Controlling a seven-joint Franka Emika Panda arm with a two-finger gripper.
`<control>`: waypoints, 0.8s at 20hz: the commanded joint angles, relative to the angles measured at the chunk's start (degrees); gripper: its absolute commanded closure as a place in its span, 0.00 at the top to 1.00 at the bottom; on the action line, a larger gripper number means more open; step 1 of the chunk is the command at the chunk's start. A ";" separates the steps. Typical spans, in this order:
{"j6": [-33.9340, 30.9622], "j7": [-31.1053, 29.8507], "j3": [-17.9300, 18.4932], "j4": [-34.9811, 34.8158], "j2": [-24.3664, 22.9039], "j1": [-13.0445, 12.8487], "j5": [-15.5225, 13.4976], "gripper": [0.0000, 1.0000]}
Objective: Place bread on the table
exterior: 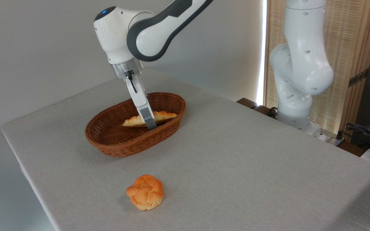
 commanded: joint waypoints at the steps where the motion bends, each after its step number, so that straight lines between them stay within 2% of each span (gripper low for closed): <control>1: 0.94 -0.66 0.79 -1.51 0.51 -0.42 0.74 0.49; 5: 1.29 -0.74 0.87 -1.51 0.59 -0.42 0.57 0.37; 8: 1.29 -1.09 0.96 -1.25 0.59 -0.24 -0.14 0.36; 11: 1.29 -1.18 0.96 -1.07 0.59 -0.15 -0.31 0.27; 16: 1.12 -2.76 1.05 0.33 0.59 -0.15 -0.49 0.24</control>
